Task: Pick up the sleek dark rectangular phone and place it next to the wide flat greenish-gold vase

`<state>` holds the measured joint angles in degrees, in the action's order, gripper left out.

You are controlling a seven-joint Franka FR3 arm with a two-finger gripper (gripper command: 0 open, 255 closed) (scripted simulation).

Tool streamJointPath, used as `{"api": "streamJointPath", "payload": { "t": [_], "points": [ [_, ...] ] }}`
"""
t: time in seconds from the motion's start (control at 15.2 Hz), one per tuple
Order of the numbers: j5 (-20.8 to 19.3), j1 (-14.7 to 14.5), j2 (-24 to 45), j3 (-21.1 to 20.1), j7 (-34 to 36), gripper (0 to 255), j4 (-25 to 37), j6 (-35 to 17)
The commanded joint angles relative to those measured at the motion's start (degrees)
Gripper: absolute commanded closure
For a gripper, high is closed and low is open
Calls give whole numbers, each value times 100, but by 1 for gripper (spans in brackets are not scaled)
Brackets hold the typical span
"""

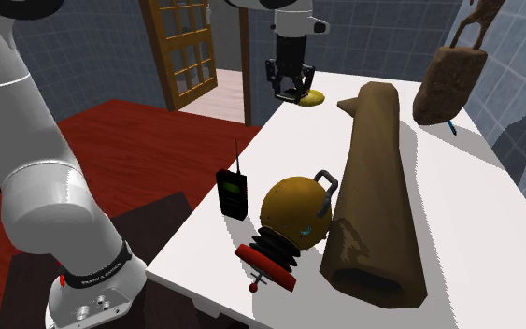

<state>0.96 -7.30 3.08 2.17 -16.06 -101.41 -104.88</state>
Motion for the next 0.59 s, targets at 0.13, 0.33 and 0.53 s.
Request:
{"api": "streamJointPath", "payload": {
  "t": [0.13, 0.33, 0.53],
  "points": [
    [-9, -221, 624, -186, 417, 255, 818, 188],
    [-37, -387, 1163, -295, 698, 255, 1558, 385],
    [-79, -564, 1778, -382, 962, 255, 2445, 655]
  ]
}}
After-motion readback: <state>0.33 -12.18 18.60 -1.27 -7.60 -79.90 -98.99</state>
